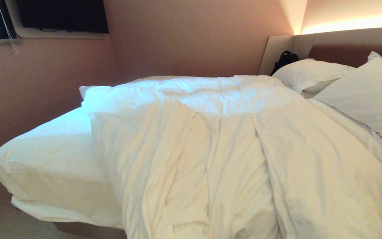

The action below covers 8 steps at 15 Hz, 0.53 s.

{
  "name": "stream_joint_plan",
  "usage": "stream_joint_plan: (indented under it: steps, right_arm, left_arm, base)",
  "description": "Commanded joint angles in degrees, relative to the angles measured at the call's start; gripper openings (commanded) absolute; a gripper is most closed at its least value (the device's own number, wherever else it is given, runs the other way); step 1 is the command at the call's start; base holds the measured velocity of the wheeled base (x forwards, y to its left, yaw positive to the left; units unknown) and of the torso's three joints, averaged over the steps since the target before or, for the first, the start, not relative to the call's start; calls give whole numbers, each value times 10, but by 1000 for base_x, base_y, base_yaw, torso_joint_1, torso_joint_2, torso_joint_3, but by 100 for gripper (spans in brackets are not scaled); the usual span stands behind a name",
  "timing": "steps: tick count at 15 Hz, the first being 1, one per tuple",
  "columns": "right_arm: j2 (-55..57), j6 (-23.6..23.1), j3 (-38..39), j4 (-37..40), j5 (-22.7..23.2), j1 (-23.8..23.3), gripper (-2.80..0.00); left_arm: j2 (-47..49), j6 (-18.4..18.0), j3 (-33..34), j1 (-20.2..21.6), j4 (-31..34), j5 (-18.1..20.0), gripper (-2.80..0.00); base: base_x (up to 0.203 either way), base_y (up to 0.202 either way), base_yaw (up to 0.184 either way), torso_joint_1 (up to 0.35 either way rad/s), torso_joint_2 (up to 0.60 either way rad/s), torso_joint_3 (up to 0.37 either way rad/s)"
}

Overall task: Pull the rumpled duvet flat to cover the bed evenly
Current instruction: Hold the folded corner of the quilt

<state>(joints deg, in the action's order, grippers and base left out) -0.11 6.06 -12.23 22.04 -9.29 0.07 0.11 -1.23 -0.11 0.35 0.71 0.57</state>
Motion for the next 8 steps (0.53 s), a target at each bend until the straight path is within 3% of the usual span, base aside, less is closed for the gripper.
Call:
stream_joint_plan:
  steps: [1, 8]
  right_arm:
    - [1, -20, 22, -116, 62, 0, -280]
    - [1, -28, 68, -120, 85, 1, -280]
  left_arm:
    - [0, 0, 0, 0, 0, 0, -280]
    - [0, 0, 0, 0, 0, 0, -280]
  base:
    - [0, 0, 0, 0, 0, 0]
    - [0, 0, 0, 0, 0, 0]
